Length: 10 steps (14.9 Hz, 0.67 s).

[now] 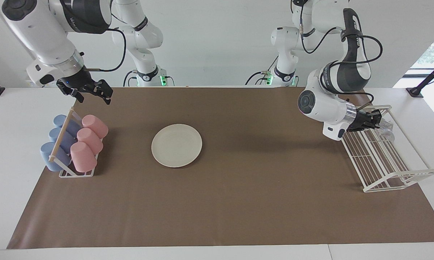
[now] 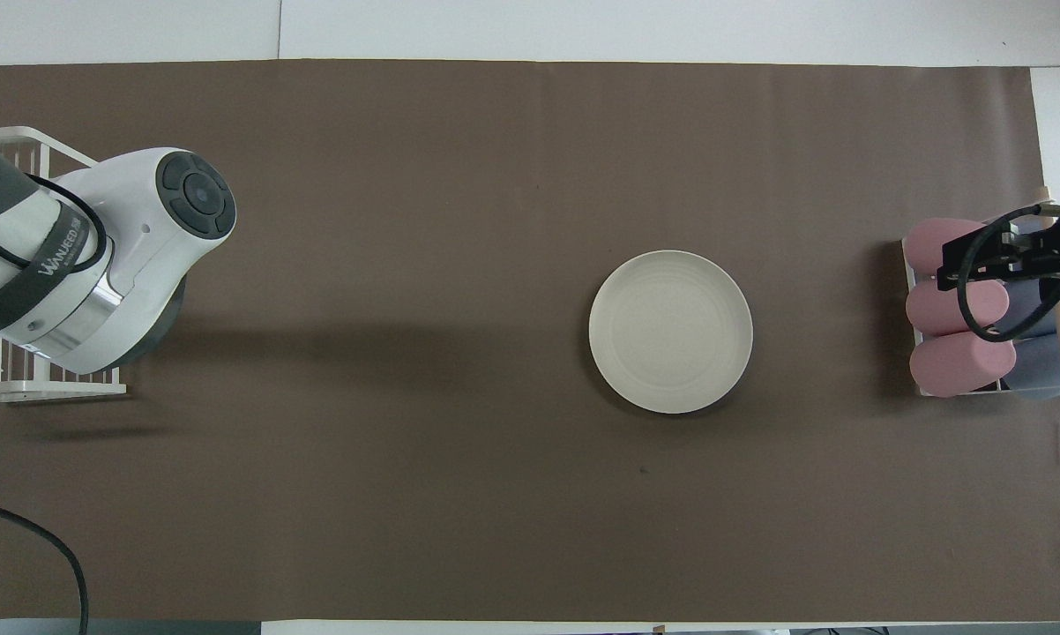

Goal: Wipe plate with sponge
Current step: 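Lower the cloth into the wire rack and open the left gripper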

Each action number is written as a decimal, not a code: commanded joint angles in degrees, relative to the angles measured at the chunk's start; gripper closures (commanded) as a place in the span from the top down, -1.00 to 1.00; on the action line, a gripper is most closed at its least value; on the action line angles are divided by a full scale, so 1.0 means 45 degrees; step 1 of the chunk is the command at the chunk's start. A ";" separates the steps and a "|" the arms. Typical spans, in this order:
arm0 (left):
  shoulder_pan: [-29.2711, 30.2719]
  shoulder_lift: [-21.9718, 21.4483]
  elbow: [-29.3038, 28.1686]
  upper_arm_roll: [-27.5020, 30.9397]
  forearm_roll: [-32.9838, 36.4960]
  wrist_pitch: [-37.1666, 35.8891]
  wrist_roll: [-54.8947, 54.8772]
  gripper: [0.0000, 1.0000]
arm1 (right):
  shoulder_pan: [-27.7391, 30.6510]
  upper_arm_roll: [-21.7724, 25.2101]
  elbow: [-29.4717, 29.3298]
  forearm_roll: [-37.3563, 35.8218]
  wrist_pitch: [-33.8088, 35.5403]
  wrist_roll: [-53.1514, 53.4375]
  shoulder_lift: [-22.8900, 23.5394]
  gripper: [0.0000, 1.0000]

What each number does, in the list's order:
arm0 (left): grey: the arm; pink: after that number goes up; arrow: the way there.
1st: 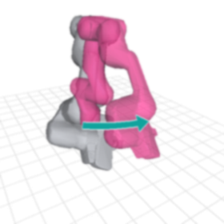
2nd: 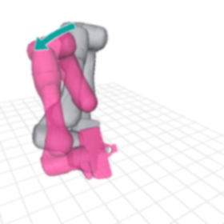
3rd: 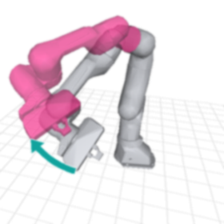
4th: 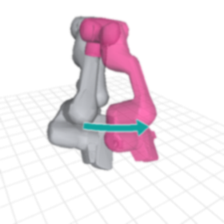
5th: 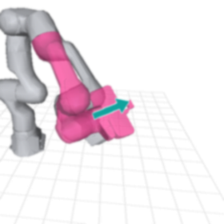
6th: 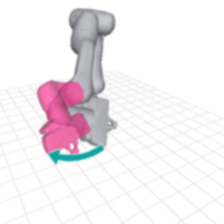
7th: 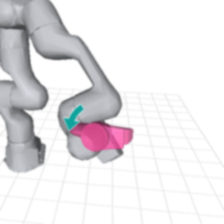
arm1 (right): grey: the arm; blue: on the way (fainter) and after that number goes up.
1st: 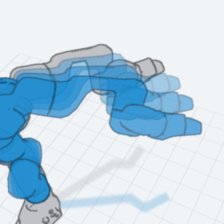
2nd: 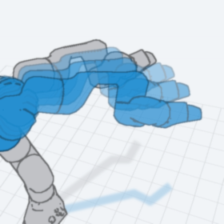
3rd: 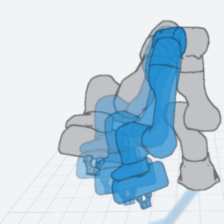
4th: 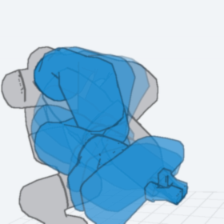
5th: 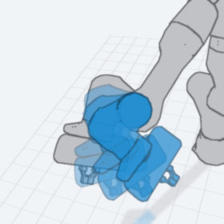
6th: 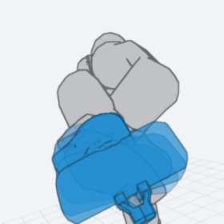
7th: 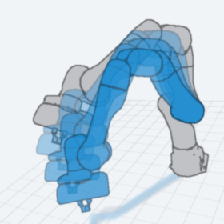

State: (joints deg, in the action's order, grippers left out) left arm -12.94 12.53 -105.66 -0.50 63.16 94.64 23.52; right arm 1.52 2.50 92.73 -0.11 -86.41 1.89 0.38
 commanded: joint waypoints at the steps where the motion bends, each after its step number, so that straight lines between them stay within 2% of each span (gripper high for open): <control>1: 0.0374 0.0028 -0.0111 -0.0085 0.0164 0.0920 0.0708 -1.00 | 0.0093 0.0068 0.0468 -0.0152 -0.0309 -0.0343 -0.0416 1.00; 5: 0.0591 -0.0011 -0.0561 -0.0066 0.0105 0.1586 0.1392 -1.00 | 0.0151 0.0186 0.0683 -0.0152 -0.0348 -0.0440 -0.0474 1.00; 7: 0.0591 0.0202 -0.0602 -0.0085 0.0124 0.1704 0.2541 -1.00 | 0.0151 0.0186 0.0741 -0.0152 -0.0386 -0.0440 -0.0552 1.00; 10: 0.0552 0.0360 -0.0582 -0.0104 0.0085 0.1685 0.2781 -1.00 | 0.0152 0.0205 0.0917 -0.0152 -0.0387 -0.0324 -0.0689 1.00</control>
State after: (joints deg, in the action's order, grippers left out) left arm -10.85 13.86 -107.94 -0.70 63.16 101.26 34.27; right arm 1.76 3.51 94.22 -0.11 -86.58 1.66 -0.51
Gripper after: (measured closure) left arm 0.956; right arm 0.000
